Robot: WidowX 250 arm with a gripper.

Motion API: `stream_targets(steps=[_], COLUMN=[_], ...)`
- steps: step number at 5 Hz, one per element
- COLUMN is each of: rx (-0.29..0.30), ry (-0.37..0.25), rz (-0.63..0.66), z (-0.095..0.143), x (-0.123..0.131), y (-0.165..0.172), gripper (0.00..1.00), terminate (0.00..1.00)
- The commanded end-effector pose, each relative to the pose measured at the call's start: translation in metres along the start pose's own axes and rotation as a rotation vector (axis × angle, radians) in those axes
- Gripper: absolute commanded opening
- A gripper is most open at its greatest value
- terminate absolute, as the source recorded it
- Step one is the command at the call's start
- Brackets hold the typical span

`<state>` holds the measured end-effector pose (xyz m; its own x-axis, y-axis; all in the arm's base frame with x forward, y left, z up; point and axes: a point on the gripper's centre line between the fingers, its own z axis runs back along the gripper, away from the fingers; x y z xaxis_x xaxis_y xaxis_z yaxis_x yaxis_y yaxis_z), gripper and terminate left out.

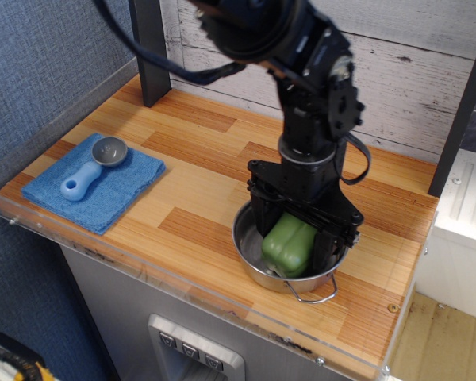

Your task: Take the pepper out of the circle and put it near the top of the spoon.

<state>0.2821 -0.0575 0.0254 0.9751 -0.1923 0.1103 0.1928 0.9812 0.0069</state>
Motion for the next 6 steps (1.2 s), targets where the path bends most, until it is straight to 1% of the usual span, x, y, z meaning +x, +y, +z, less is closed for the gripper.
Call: stream_targets(steps=[1, 2, 3, 4, 5, 6], rx=[-0.055, -0.044, -0.048, -0.053, -0.016, -0.007], ry=[-0.027, -0.039, -0.060, -0.068, -0.048, -0.046], rz=[-0.034, -0.049, -0.071, -0.083, -0.071, -0.054], z=[-0.013, -0.008, 0.007, 0.023, 0.035, 0.049], x=[0.007, 0.009, 0.010, 0.011, 0.012, 0.020], y=[0.005, 0.003, 0.001, 0.000, 0.004, 0.013], gripper=[1.00, 0.00, 0.00, 0.00, 0.00, 0.00], terminate=[0.00, 0.00, 0.00, 0.00, 0.00, 0.00])
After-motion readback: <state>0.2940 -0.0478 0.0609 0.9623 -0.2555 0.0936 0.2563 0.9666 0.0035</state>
